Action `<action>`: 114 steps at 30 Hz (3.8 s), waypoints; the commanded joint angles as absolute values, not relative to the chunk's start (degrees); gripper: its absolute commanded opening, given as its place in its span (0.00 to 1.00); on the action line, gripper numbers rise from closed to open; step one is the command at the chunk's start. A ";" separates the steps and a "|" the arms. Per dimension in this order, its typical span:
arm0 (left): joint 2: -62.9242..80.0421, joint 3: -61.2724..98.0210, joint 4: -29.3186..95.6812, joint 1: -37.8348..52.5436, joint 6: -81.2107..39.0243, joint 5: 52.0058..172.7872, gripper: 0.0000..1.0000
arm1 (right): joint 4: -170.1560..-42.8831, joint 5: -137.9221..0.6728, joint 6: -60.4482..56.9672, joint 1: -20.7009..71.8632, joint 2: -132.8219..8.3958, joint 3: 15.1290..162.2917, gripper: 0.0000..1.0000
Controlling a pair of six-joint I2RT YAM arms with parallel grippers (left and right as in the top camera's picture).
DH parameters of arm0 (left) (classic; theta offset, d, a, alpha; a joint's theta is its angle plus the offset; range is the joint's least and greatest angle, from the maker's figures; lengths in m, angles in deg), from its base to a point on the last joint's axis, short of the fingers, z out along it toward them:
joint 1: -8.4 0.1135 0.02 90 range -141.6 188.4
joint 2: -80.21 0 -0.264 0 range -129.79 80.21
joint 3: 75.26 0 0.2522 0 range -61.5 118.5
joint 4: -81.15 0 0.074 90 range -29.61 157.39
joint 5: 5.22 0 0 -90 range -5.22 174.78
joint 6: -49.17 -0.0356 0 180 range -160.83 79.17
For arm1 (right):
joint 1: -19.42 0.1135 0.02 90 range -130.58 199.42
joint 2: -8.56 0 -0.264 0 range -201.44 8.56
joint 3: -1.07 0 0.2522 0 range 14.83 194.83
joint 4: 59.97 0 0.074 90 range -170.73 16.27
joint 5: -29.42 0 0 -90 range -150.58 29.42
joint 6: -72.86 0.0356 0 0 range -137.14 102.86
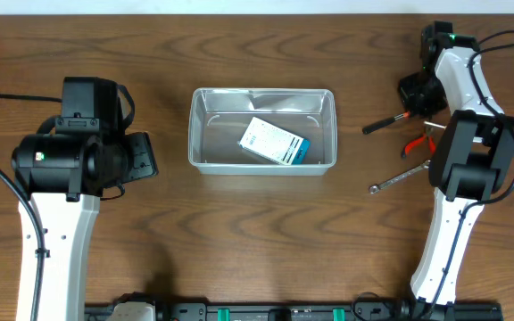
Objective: Pack container
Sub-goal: 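Grasp the red-handled hammer by its handle with the right gripper, then carry the hammer into the container and open the right gripper, then move the right gripper back over the yellow-handled screwdriver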
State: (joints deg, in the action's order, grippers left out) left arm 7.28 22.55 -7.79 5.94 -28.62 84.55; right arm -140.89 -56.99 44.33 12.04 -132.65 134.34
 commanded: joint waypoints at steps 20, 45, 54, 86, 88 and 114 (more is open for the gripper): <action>7.28 22.83 -8.05 5.81 -28.73 84.09 0.61 | -133.11 -61.07 -11.73 24.91 -117.57 144.00 0.01; 7.28 22.85 -7.24 5.86 -30.20 76.31 0.62 | -138.49 -72.66 -62.68 51.73 -125.78 140.22 0.01; 7.35 22.85 -4.45 7.91 -34.57 73.56 0.64 | -140.17 -72.68 -61.96 51.73 -129.30 140.24 0.26; 7.35 22.85 -1.93 16.04 -33.23 73.80 0.66 | -153.26 -63.48 23.00 1.55 -105.92 136.09 0.99; 7.35 22.85 -1.95 16.04 -33.19 73.82 0.66 | -152.74 -64.05 28.38 -0.68 -107.16 133.35 0.99; 7.35 22.85 -4.55 16.04 -32.82 73.82 0.66 | -126.49 -59.61 58.74 -2.91 -111.90 102.12 0.96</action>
State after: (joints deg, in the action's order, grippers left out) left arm 7.28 22.55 -4.25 15.80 -33.34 74.26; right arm -126.88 -62.47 54.41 -2.80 -111.23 102.78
